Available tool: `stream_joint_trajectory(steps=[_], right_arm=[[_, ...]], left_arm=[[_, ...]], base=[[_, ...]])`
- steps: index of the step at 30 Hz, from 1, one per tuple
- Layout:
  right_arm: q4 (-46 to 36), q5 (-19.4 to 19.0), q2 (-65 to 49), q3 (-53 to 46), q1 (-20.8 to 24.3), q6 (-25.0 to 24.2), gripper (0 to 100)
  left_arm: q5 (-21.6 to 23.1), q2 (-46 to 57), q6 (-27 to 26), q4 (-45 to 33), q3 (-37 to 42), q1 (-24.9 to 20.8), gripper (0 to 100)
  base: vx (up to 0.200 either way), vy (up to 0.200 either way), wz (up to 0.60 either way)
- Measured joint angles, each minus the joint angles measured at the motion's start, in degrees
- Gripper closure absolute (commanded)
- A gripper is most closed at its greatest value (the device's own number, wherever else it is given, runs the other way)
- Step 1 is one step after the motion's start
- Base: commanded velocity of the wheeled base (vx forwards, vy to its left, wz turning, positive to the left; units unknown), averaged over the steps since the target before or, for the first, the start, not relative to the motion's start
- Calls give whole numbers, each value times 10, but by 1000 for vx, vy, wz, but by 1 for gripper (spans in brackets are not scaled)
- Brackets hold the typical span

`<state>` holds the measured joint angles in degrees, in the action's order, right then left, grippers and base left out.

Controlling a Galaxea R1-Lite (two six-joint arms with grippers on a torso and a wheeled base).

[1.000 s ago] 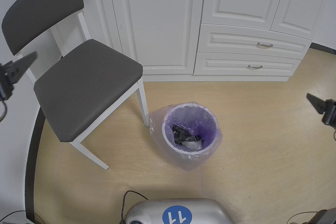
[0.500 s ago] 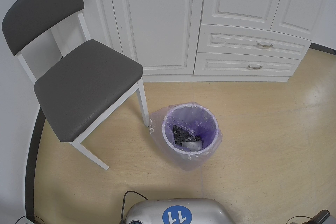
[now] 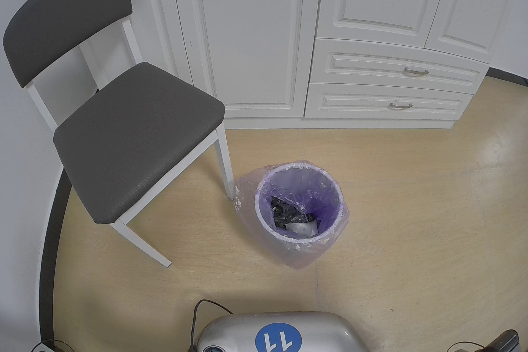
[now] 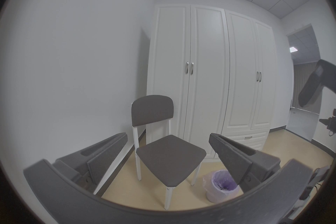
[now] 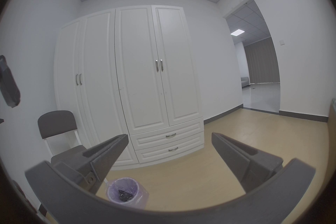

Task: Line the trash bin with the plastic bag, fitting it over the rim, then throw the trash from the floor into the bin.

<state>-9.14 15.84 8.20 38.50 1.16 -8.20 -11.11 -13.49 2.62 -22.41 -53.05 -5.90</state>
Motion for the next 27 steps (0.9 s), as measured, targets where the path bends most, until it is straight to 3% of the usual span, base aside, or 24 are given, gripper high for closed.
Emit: stream_joint_trajectory(steps=[27], right_arm=[[-20, -30, -76, 144, -10, 2, 0]], left_arm=[[-2, 54, -86, -105, -161, 5, 0]], base=[[0, 0, 0]])
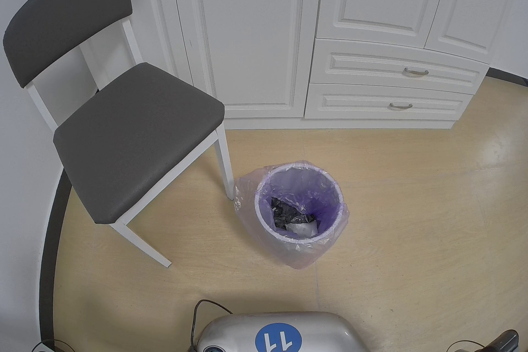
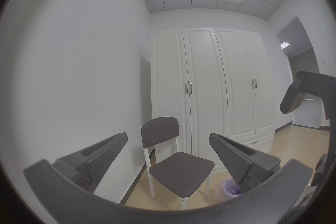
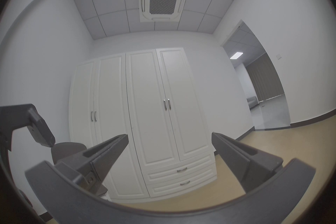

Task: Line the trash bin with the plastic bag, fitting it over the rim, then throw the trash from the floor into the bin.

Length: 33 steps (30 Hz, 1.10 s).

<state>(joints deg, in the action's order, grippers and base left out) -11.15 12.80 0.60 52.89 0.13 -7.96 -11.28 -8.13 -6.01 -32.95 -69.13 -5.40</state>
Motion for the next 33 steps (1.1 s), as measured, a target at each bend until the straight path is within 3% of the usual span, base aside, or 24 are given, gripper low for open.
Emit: stream_joint_trajectory(steps=[13, 20, 28, 33], right_arm=[[2, -6, 0, 12, 0, 6, 0], [10, -11, 0, -13, 0, 6, 0], [140, -5, 0, -99, -1, 21, 0], [249, 0, 1, -175, -1, 37, 0]], left_arm=[[3, 27, 0, -54, 15, 15, 0], [20, 49, -5, -52, 91, 39, 0], [29, 69, 3, -13, 160, 51, 0], [29, 72, 31, 104, 227, 53, 0]], base=[[0, 0, 0], [0, 0, 0], [0, 0, 0], [0, 0, 0]])
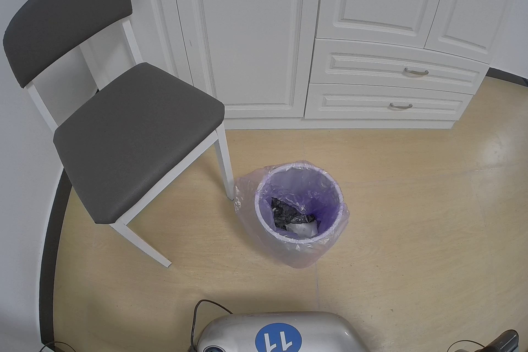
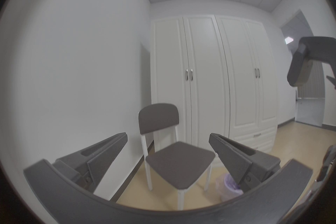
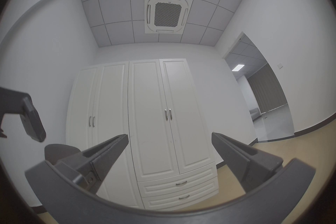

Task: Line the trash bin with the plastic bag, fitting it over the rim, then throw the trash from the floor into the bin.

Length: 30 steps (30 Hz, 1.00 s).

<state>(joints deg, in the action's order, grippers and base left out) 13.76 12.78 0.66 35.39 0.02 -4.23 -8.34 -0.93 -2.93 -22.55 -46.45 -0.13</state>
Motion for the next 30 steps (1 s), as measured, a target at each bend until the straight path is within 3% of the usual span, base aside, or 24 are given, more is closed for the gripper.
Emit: stream_joint_trajectory(steps=[7, 14, 20, 30], right_arm=[[96, 1, 1, -96, 0, 21, 0], [177, 2, 1, -196, 0, 33, 0], [251, 2, 1, -307, 0, 50, 0], [262, 5, 2, -343, 0, 52, 0]], left_arm=[[-1, 1, 13, 255, 171, 1, 0], [5, 1, 4, 400, 361, 1, 0], [10, 1, -1, 411, 442, 0, 0], [13, 1, -2, 276, 454, 0, 0]], base=[[0, 0, 0], [0, 0, 0], [0, 0, 0], [0, 0, 0]])
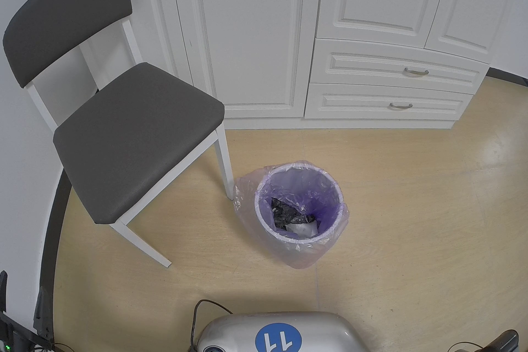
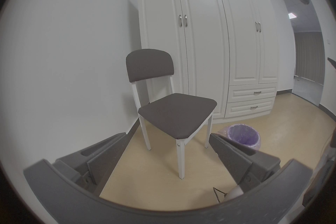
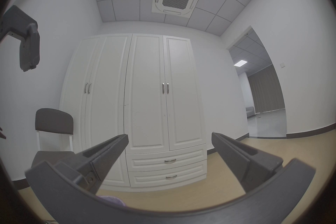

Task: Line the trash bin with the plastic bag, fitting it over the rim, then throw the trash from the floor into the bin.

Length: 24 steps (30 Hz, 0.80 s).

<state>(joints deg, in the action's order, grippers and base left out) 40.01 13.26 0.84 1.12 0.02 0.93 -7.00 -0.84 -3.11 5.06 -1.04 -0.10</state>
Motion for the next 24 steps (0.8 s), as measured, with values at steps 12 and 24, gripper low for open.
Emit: stream_joint_trajectory(steps=[12, 24], right_arm=[[-34, 1, 0, -1, 0, 0, 0], [-29, 1, 0, -1, 0, 0, 0]], left_arm=[[52, 0, -1, -14, 0, 0, 0], [58, 0, 7, -24, 0, 1, 0]], base=[[0, 0, 0], [0, 0, 0]])
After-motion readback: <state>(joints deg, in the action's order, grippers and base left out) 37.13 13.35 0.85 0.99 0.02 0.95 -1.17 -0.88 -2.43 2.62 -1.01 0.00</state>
